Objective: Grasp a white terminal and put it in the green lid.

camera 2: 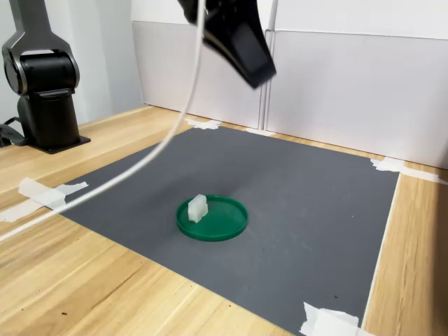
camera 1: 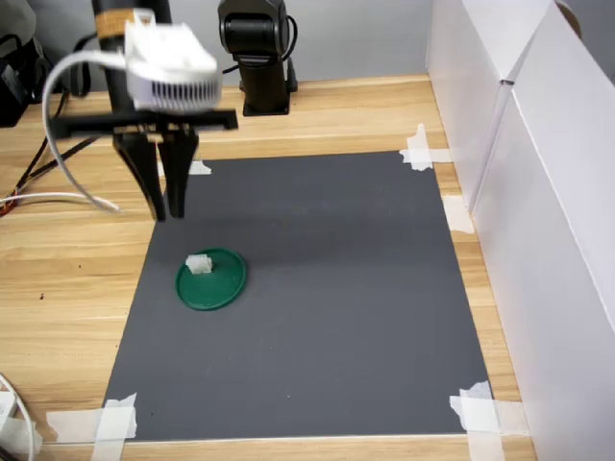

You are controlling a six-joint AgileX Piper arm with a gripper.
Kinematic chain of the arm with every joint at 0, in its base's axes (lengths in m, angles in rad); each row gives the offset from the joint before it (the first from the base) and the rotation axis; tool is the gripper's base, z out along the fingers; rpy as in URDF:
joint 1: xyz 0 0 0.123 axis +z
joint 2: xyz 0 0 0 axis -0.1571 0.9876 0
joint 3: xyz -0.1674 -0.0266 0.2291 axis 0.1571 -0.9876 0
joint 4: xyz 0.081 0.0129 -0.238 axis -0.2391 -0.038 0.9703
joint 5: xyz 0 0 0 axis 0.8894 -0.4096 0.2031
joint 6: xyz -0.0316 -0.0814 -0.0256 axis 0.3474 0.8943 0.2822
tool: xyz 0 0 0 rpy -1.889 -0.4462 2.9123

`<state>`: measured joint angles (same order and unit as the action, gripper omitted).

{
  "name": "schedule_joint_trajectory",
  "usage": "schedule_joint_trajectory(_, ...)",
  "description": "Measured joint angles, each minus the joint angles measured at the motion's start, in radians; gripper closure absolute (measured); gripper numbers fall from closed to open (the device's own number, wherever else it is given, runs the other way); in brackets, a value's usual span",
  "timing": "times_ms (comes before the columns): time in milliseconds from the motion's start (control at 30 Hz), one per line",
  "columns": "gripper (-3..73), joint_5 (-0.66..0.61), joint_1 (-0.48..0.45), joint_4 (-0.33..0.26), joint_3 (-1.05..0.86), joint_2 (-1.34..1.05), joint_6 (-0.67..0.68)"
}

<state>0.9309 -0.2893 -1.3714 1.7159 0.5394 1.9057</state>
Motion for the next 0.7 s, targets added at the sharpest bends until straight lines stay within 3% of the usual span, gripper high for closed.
schedule_joint_trajectory(200, 70.9, 0.093, 0.0, -0.018, -0.125, -0.289, -0.082)
schedule_joint_trajectory(400, 71.0, 0.187, 0.0, -0.023, -0.28, -0.546, -0.419)
schedule_joint_trajectory(533, 71.0, 0.229, 0.0, 0.007, -0.405, -0.673, -0.618)
schedule_joint_trajectory(700, 71.0, 0.244, 0.0, 0.049, -0.585, -0.808, -0.695)
